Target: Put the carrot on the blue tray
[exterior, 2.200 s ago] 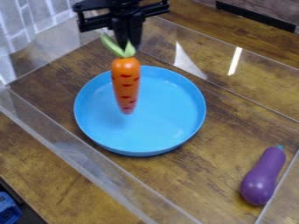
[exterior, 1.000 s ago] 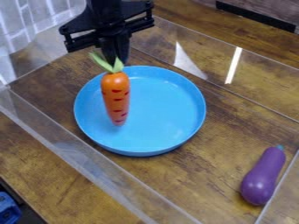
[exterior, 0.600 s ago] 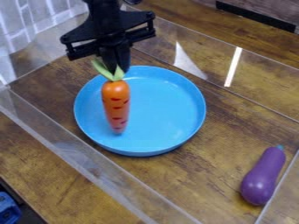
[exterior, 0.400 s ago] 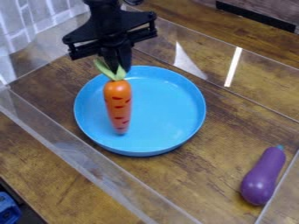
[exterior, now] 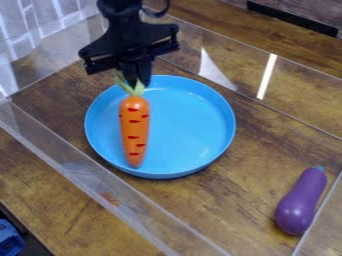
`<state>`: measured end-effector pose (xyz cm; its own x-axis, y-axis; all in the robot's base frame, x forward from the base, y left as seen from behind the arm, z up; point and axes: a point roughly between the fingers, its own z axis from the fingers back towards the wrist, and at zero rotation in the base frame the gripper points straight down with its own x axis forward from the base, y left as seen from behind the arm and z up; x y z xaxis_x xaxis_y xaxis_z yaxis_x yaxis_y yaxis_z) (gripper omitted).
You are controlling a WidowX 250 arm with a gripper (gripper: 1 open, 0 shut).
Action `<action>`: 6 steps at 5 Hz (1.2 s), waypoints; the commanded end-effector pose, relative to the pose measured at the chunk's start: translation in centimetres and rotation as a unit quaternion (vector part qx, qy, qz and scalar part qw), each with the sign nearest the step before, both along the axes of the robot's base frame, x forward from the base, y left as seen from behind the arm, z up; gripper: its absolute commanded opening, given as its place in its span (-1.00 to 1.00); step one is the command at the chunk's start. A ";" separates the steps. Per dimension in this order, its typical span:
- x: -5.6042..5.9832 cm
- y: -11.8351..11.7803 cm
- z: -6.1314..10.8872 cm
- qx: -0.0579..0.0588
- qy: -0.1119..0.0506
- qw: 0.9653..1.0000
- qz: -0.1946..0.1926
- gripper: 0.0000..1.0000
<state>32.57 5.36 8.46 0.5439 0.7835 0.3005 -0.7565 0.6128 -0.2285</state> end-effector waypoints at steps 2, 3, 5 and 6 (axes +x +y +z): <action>0.6 1.9 0.8 0.016 -0.034 0.999 -0.018 -1.00; 0.4 2.7 1.3 0.020 -0.040 0.999 -0.027 -1.00; 0.6 3.1 1.7 0.034 -0.048 0.998 -0.032 -1.00; 0.7 3.2 1.2 0.044 -0.049 0.998 -0.021 -1.00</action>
<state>32.88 8.89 8.07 0.5552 0.7395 0.3808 -0.7249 0.6546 -0.2144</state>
